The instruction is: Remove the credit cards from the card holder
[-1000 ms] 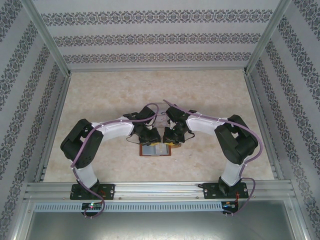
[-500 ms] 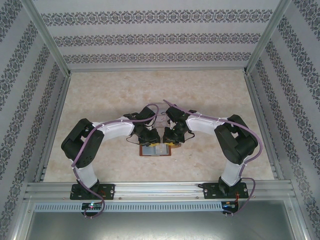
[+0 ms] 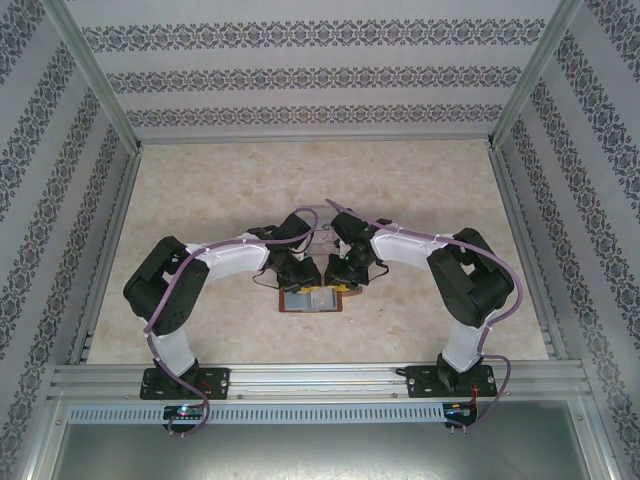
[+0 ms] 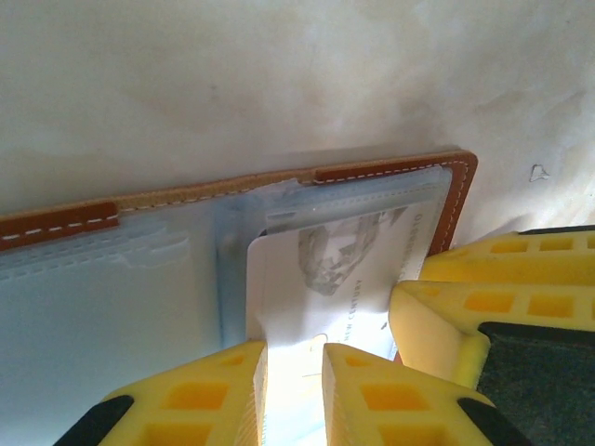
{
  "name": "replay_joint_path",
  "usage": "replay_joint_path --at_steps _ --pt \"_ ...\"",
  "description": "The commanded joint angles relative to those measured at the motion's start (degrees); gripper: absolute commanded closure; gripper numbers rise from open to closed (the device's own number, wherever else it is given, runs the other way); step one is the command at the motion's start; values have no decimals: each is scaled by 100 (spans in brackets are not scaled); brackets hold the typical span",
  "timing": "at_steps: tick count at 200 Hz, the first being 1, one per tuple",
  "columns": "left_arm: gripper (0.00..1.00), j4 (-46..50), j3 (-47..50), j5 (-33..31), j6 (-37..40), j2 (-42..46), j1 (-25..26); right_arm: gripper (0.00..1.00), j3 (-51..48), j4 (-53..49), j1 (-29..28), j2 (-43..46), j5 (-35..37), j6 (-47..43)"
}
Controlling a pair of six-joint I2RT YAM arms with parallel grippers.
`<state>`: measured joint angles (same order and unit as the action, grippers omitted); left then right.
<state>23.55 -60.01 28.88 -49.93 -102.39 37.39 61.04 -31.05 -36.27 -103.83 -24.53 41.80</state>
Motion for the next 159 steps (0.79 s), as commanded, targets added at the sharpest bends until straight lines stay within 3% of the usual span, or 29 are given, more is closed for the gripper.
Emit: replay_joint_path --at_steps 1,159 --pt "77 326 -92 -135 109 -80 -56 75 13 -387 -88 -243 335 -119" --pt "75 623 -234 -374 217 310 -95 76 50 -486 -89 -226 390 -169"
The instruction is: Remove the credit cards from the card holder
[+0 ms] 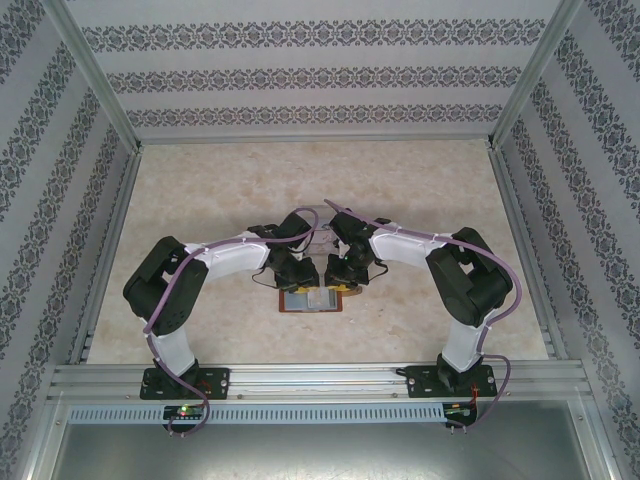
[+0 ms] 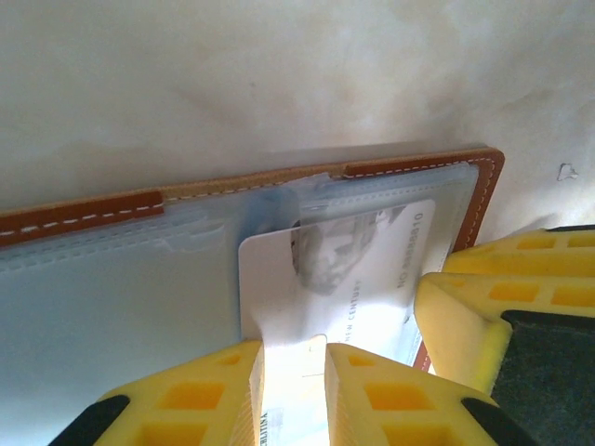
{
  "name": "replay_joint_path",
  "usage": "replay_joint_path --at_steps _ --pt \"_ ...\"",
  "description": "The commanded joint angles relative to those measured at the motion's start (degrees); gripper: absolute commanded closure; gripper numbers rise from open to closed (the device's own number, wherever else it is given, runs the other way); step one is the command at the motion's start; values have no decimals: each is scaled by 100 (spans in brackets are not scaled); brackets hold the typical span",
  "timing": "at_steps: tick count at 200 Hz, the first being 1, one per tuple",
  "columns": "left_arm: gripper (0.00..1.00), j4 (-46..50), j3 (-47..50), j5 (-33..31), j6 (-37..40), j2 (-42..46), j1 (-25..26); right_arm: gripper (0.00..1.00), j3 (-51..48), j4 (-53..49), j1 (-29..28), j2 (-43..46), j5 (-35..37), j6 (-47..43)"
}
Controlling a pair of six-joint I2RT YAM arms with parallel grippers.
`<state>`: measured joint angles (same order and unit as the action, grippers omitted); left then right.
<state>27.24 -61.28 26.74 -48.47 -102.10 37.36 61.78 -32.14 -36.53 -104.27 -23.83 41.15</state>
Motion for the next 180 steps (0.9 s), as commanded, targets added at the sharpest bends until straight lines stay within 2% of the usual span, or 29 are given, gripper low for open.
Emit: replay_joint_path --at_steps 1,31,88,180 --pt "75 254 -110 -164 73 289 -103 76 -25 -379 -64 -186 324 -105" --pt "75 149 4 -138 49 425 -208 76 11 -394 -59 -149 318 -97" --pt "75 -986 609 704 -310 500 -528 76 124 -451 -71 96 312 -24" --pt "75 -1001 746 716 -356 385 -562 77 267 -194 -212 66 -2 183"
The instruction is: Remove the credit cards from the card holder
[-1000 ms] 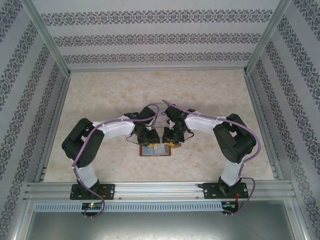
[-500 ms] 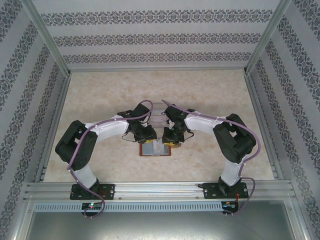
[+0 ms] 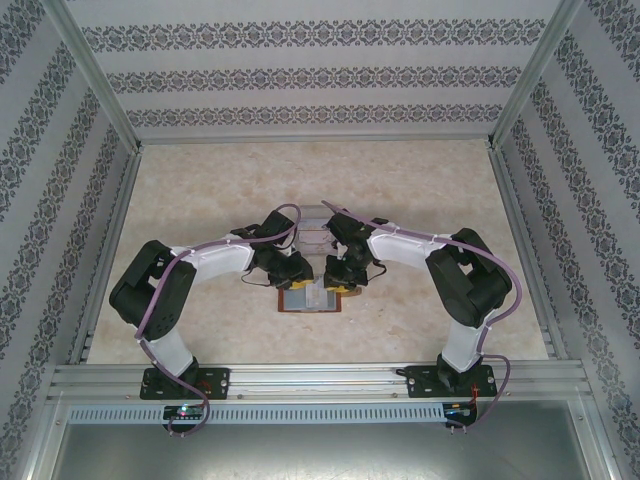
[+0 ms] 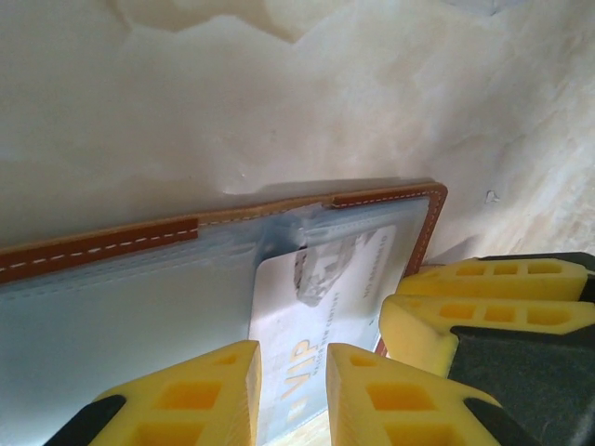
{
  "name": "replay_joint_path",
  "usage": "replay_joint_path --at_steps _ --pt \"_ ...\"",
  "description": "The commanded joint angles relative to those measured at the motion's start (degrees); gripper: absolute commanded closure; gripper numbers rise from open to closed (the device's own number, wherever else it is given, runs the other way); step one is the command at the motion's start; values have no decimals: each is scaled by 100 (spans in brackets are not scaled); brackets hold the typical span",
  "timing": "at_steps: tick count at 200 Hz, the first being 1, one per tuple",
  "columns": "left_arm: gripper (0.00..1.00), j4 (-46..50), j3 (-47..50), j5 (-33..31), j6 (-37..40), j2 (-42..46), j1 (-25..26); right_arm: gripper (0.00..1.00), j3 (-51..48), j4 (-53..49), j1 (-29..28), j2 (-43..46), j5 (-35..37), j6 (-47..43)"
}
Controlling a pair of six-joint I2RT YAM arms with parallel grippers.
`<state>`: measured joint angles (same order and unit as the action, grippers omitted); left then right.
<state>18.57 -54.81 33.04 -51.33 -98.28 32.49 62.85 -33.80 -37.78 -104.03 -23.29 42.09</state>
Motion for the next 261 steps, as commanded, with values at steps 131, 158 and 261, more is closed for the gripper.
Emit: replay_joint_path --at_steps 131,158,261 --pt "74 163 63 -175 60 125 -94 77 293 14 -125 79 -138 174" --pt "74 179 69 -195 79 83 -111 77 288 101 -134 -22 -210 195" --pt "74 -240 287 105 -51 -78 -120 78 107 214 -148 -496 -176 124"
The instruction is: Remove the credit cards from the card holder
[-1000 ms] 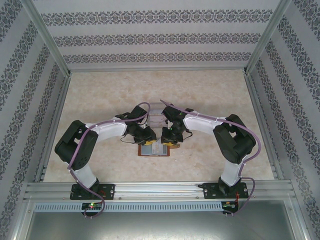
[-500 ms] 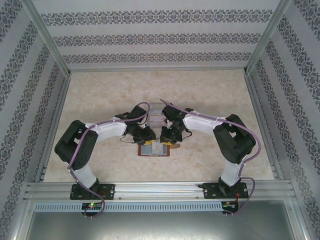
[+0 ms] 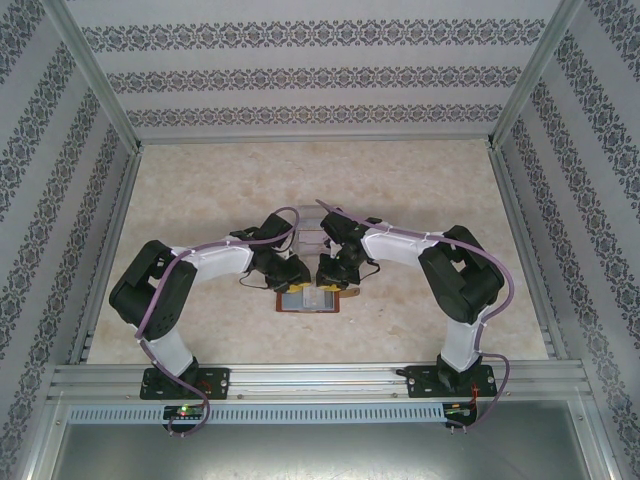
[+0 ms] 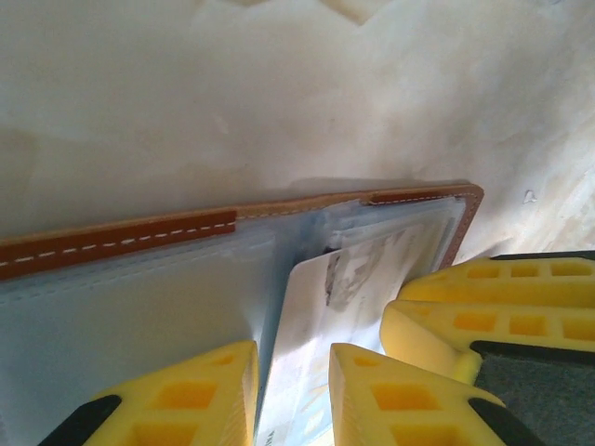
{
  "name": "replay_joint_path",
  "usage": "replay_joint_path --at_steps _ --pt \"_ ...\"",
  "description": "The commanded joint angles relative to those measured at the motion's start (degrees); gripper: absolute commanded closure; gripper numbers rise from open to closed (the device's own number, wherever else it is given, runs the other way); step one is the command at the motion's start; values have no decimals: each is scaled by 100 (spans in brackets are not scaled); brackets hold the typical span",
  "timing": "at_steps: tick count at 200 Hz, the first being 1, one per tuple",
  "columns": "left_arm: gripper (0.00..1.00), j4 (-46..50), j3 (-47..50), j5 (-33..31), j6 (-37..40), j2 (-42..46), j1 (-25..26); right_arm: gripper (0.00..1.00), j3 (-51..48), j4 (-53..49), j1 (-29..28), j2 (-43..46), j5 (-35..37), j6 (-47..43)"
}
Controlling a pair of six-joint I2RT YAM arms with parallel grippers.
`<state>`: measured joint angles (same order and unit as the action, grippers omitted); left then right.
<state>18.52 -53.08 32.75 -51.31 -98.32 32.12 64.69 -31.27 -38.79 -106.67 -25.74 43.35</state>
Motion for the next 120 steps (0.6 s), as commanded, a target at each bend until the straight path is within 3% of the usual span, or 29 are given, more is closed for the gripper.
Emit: replay_joint_path --at_steps 1,77,120 --pt "74 -249 119 134 -58 -73 -83 78 -78 -34 -49 -231 69 -2" --pt "81 -697 280 355 -257 -110 -83 78 -131 -46 -51 -205 90 -2" --pt "88 -402 256 91 -132 78 -92 78 -156 -70 -48 -178 123 -14"
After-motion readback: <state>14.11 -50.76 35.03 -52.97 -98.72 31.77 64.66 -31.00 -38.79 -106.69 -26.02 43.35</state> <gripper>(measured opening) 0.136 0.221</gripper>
